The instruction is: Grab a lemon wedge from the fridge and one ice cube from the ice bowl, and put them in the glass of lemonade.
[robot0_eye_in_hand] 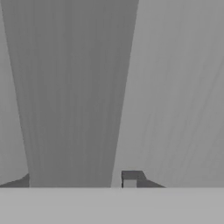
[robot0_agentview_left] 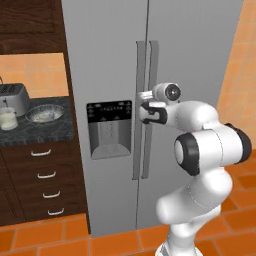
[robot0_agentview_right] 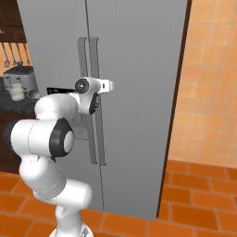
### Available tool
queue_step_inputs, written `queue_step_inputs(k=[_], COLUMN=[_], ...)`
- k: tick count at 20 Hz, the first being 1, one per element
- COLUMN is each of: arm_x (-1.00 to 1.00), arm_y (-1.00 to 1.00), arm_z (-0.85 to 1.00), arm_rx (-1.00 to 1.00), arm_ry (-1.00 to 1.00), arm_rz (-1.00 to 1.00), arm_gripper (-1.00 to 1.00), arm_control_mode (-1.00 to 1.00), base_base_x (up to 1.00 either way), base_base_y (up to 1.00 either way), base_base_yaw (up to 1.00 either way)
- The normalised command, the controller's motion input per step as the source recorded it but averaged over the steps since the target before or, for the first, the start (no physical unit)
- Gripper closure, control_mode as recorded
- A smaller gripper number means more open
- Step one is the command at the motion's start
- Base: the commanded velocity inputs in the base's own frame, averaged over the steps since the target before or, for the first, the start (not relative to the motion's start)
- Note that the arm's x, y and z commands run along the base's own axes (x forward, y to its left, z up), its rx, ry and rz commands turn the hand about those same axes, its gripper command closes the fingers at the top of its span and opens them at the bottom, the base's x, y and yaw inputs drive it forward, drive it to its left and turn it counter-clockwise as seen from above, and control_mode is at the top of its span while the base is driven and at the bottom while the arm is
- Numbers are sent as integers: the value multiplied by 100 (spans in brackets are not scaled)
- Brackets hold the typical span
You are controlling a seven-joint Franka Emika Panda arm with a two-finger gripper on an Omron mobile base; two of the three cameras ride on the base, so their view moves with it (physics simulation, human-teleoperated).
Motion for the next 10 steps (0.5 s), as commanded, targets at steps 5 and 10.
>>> queue_step_inputs(k=[5, 10], arm_x=[-1, -45], arm_y=[-72, -73], arm_z=[22, 33], arm_rx=[0, 4], arm_ry=[13, 17], arm_rz=[-16, -7], arm_gripper=[100, 100], arm_control_mode=[-100, -100], base_base_x=[0, 0], base_base_y=[0, 0], base_base_yaw=[0, 0])
